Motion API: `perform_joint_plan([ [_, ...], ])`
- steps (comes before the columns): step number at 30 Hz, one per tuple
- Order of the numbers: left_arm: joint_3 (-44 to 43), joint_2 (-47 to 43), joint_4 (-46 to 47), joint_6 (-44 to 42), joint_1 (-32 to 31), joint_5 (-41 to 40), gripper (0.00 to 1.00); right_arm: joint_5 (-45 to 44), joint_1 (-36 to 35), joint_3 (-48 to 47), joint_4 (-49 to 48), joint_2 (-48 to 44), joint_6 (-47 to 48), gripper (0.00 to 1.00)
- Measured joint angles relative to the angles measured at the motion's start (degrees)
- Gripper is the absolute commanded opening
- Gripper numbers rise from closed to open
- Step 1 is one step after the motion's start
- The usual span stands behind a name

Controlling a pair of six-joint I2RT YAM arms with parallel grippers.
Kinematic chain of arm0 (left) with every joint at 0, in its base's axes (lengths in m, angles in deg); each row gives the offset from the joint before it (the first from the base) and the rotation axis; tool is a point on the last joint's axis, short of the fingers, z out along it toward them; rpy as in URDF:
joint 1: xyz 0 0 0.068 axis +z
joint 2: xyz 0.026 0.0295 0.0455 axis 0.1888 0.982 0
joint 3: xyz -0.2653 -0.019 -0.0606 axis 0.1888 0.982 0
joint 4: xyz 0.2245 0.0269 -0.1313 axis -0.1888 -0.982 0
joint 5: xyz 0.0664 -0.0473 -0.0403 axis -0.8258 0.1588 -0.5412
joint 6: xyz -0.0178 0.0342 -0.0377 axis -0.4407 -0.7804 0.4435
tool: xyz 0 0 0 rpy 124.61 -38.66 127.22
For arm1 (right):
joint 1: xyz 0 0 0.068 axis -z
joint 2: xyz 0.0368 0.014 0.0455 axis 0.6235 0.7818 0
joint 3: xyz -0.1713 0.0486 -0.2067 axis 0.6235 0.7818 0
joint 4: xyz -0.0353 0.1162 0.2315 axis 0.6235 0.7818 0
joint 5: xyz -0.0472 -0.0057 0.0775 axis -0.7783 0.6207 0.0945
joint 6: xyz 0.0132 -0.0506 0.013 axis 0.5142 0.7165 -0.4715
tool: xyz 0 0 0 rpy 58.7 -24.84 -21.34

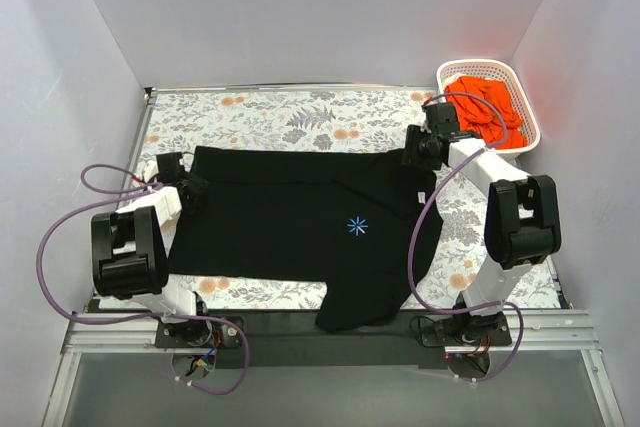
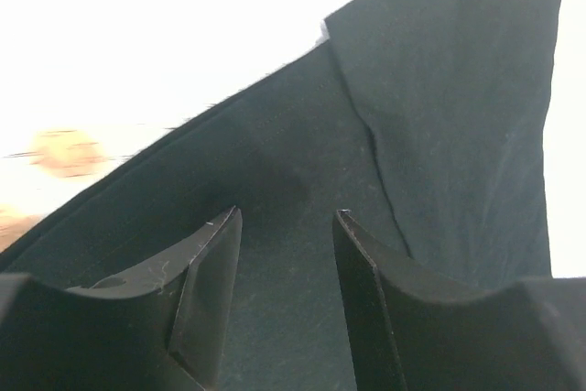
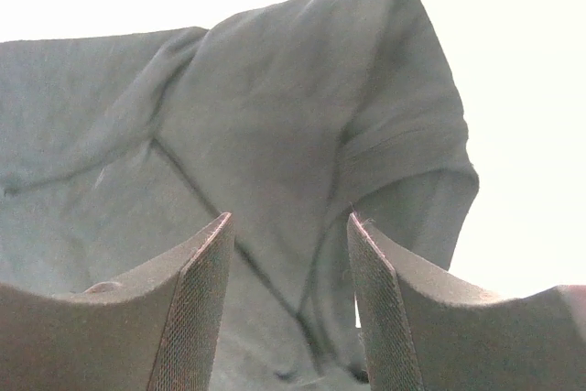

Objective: Fold and stack the t-shirts
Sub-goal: Fold the tshirt

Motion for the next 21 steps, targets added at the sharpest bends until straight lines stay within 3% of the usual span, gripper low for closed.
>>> perform_joint_plan([
  [5, 4.13, -5.27, -2.56, 0.76, 4.66, -0.37, 0.45, 0.96, 0.76, -6.49, -0.42, 3.61, 0.96, 0.50],
  [10, 3.54, -6.67, -6.62, -0.96, 5.68, -0.63, 0.54, 4.48, 2.49, -12.50, -1.81, 8.13, 0.92, 0.48],
  [21, -12.46, -2.56, -9.22, -7.93, 5.55, 2.73, 0.57, 9.68, 5.16, -18.51, -4.04, 17.59, -5.64, 0.44],
])
